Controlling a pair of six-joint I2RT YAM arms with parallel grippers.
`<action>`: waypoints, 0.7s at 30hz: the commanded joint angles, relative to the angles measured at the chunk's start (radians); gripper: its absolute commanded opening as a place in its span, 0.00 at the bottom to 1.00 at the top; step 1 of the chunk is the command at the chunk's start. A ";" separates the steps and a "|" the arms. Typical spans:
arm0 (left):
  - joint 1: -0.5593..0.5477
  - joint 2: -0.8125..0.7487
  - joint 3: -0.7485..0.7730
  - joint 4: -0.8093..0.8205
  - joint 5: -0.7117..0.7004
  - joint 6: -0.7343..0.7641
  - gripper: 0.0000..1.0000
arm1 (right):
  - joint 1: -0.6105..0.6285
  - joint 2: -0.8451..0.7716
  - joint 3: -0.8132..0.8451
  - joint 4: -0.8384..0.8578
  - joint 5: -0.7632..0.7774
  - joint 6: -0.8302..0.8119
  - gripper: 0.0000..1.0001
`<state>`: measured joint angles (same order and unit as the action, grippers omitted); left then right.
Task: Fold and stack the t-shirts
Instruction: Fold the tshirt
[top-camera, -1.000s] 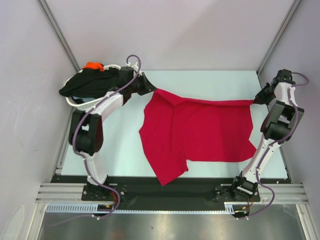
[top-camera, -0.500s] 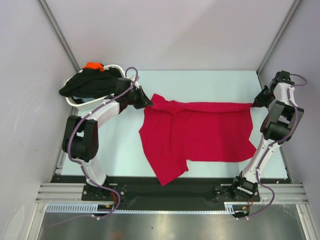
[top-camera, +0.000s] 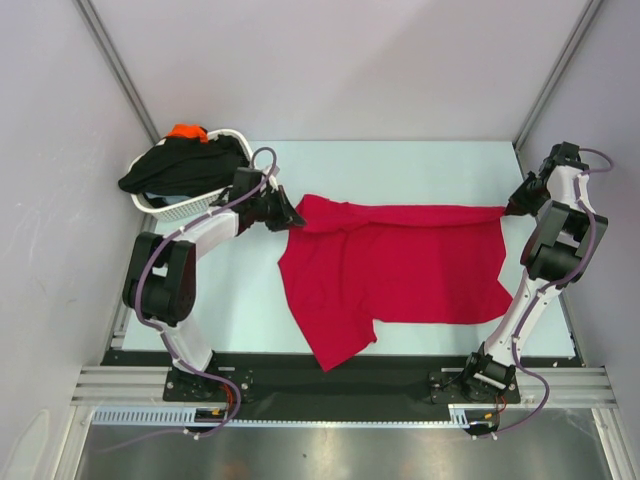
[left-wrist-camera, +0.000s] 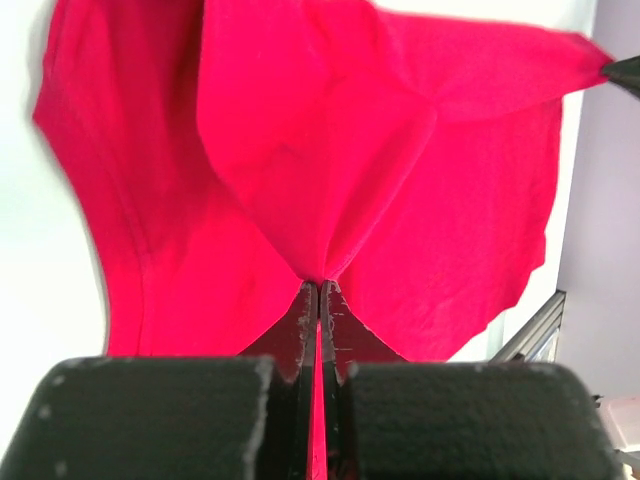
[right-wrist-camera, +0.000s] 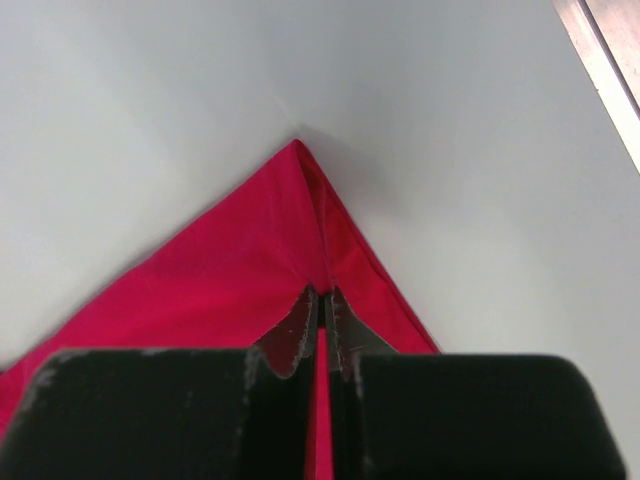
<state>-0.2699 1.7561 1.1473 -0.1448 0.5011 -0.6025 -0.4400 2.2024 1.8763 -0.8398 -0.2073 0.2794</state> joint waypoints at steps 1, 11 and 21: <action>0.006 -0.050 -0.030 0.005 0.014 -0.014 0.00 | -0.003 -0.038 0.003 0.008 0.019 -0.019 0.05; -0.002 -0.070 -0.078 -0.028 0.002 0.006 0.13 | 0.009 -0.010 0.004 0.010 0.048 -0.013 0.11; -0.003 -0.057 0.113 -0.153 -0.194 0.222 0.78 | 0.003 -0.023 0.066 0.102 0.022 -0.046 0.68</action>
<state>-0.2710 1.7084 1.1522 -0.2893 0.3931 -0.4850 -0.4335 2.2024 1.8935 -0.8265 -0.1280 0.2531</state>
